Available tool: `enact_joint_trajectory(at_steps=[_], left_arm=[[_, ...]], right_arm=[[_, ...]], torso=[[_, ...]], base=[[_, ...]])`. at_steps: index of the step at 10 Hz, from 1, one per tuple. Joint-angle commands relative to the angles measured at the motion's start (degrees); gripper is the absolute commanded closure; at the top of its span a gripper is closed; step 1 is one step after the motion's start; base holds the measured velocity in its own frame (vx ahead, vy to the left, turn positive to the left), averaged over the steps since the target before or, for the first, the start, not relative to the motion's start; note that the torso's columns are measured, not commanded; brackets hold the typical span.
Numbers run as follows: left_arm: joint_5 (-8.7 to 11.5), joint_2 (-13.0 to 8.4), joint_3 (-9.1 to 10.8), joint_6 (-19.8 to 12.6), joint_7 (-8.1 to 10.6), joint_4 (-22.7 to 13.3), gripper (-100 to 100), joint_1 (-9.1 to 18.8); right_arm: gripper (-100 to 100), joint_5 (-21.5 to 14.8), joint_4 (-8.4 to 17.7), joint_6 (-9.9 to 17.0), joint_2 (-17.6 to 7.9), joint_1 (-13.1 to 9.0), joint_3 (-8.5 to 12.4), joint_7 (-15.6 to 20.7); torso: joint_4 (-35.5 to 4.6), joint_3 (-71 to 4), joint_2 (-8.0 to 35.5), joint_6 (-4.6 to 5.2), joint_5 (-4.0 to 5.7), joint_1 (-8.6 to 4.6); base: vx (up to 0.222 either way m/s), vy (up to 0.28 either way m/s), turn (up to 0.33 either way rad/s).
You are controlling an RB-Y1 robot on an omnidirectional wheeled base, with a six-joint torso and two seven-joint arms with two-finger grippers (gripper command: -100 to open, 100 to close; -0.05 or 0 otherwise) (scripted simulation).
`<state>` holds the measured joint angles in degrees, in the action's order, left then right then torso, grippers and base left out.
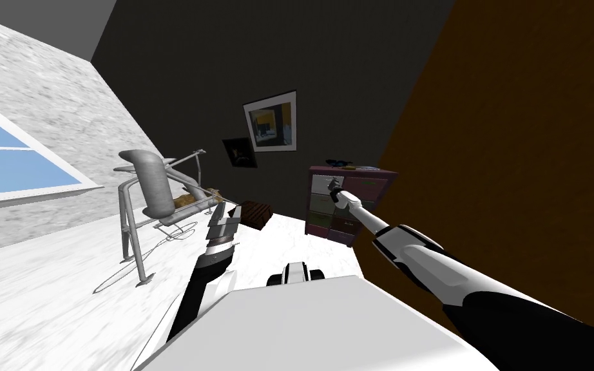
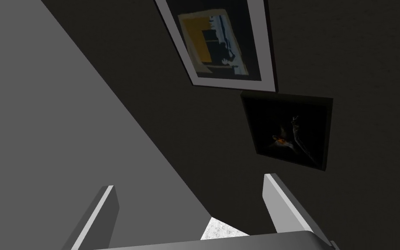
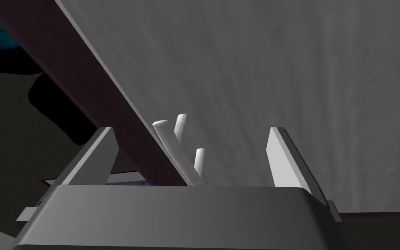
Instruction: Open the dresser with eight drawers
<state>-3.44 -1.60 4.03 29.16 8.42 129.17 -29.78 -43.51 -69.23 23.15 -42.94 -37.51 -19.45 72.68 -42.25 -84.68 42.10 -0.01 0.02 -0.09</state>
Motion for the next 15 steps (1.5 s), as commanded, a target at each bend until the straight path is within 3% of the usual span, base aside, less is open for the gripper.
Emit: enact_joint_trajectory(at_steps=[1,6,11,12,15], left_arm=[[0.0,0.0,0.0,0.0,0.0,0.0,0,0.0],[0.0,0.0,-0.01,0.0,0.0,0.0,0,0.0],[0.0,0.0,-0.01,0.0,0.0,0.0,0,0.0],[0.0,0.0,-0.01,0.0,0.0,0.0,0,0.0],[0.0,0.0,0.0,0.0,0.0,0.0,0,0.0]], right_arm=[[100,-1.4,-0.7,0.1,0.8,0.9,0.3,-0.4],[100,1.7,-0.2,-0.3,-0.8,-0.4,-0.8,0.7],[100,2.1,-0.3,-0.5,-0.8,-0.5,-1.2,0.9],[-100,4.2,1.3,-1.2,-2.7,-2.3,-1.4,1.6],[-100,7.7,3.6,-2.3,-5.2,-4.6,-2.2,2.7]], torso=[[0.0,0.0,0.1,0.02,0.02,0.03],[0.3,0.1,0.1,-0.08,0.14,0.1],[0.3,0.0,0.0,-0.07,0.15,0.05],[0.3,0.0,0.0,-0.11,0.14,0.09],[0.1,-0.2,-0.3,-0.03,0.05,-0.07]], base=[[-0.03,0.008,-0.054],[-0.131,0.059,-0.018],[-0.136,0.06,-0.021],[-0.105,0.068,0.058],[-0.015,0.023,0.057]])
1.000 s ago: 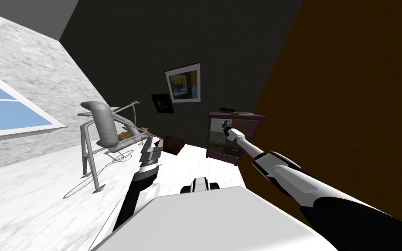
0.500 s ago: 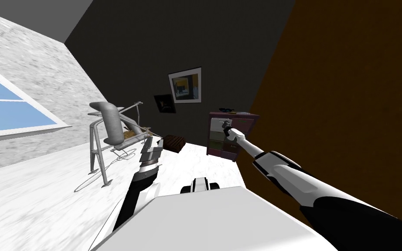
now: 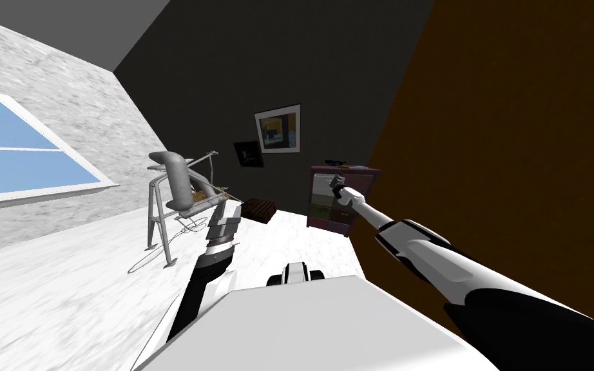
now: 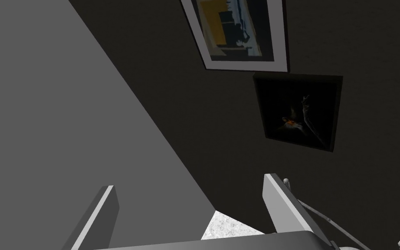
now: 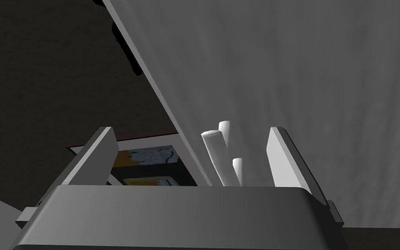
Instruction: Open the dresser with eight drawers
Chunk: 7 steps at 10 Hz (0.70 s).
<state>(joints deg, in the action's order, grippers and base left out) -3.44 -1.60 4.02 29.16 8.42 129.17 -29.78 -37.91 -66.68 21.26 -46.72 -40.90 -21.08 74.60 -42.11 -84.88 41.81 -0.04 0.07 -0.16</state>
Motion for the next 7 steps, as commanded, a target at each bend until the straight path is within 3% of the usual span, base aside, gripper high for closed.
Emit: enact_joint_trajectory(at_steps=[1,5,6,7], left_arm=[[0.0,0.0,0.0,0.0,0.0,0.0,0,0.0],[0.0,0.0,0.0,0.0,0.0,0.0,0,0.0],[0.0,0.0,0.0,0.0,0.0,0.0,0,0.0],[0.0,0.0,0.0,0.0,0.0,0.0,0,0.0]], right_arm=[[-100,3.3,1.9,-0.8,-2.2,-2.0,-0.9,1.1],[-100,8.0,5.0,-2.3,-5.4,-5.1,-2.1,2.6],[-100,7.3,4.3,-1.8,-4.9,-4.4,-1.9,2.4],[0,7.4,4.4,-1.9,-5.0,-4.4,-2.0,2.4]], torso=[[-0.1,0.2,0.2,0.02,-0.04,0.1],[-0.2,0.4,0.6,0.04,-0.07,0.19],[-0.2,0.3,0.5,0.05,-0.1,0.21],[-0.2,0.3,0.5,0.03,-0.11,0.18]], base=[[-0.007,0.023,0.043],[-0.031,0.029,0.048],[-0.019,0.018,0.002],[0.0,0.0,0.0]])
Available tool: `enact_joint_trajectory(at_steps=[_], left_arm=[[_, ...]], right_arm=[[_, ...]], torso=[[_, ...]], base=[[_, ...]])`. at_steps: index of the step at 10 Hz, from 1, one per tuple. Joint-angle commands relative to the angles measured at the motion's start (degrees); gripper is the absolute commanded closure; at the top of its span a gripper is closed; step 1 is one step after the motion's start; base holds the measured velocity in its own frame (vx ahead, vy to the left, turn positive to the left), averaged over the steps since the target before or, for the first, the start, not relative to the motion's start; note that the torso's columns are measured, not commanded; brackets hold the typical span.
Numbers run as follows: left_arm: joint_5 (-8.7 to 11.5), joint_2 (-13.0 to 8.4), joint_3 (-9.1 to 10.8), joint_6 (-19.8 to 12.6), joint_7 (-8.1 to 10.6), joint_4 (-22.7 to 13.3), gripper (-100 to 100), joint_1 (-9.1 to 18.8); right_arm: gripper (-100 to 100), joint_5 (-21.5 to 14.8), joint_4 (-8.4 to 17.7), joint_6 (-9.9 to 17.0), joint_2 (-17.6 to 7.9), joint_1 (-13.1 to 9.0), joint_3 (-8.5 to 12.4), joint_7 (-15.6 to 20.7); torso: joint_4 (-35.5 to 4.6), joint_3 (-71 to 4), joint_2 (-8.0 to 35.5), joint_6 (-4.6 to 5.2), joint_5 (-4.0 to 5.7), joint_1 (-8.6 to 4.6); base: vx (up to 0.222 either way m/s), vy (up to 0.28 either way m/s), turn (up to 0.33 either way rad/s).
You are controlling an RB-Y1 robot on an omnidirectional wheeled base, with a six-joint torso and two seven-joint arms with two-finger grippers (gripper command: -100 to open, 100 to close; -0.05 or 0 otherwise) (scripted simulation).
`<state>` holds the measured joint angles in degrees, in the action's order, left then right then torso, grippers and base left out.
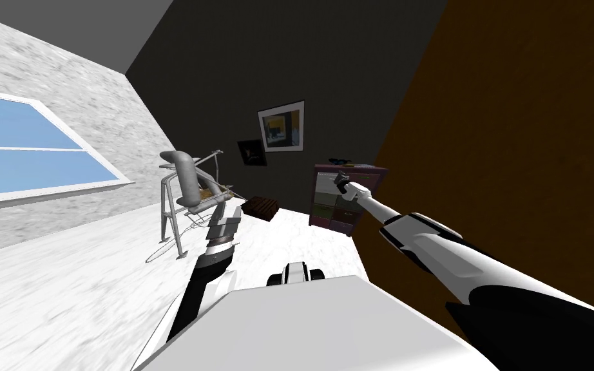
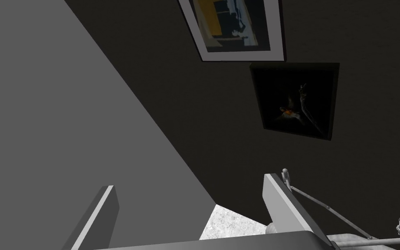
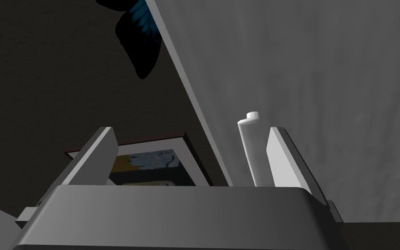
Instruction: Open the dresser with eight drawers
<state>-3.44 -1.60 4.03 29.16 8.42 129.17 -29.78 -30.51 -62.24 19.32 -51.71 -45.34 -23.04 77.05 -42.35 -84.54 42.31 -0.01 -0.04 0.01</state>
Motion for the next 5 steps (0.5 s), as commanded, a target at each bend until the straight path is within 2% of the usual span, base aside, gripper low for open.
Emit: enact_joint_trajectory(at_steps=[1,5], left_arm=[[0.0,0.0,0.0,0.0,0.0,0.0,0,0.0],[0.0,0.0,0.0,0.0,0.0,0.0,0,0.0]], right_arm=[[0,0.0,0.0,0.0,0.0,0.1,0.0,0.0],[0,0.0,0.0,0.0,0.0,0.1,0.0,0.0]], torso=[[0.0,0.0,0.0,0.0,0.01,-0.02],[0.1,0.0,0.0,0.01,0.04,-0.01]], base=[[0.0,0.0,0.0],[0.0,0.0,0.0]])
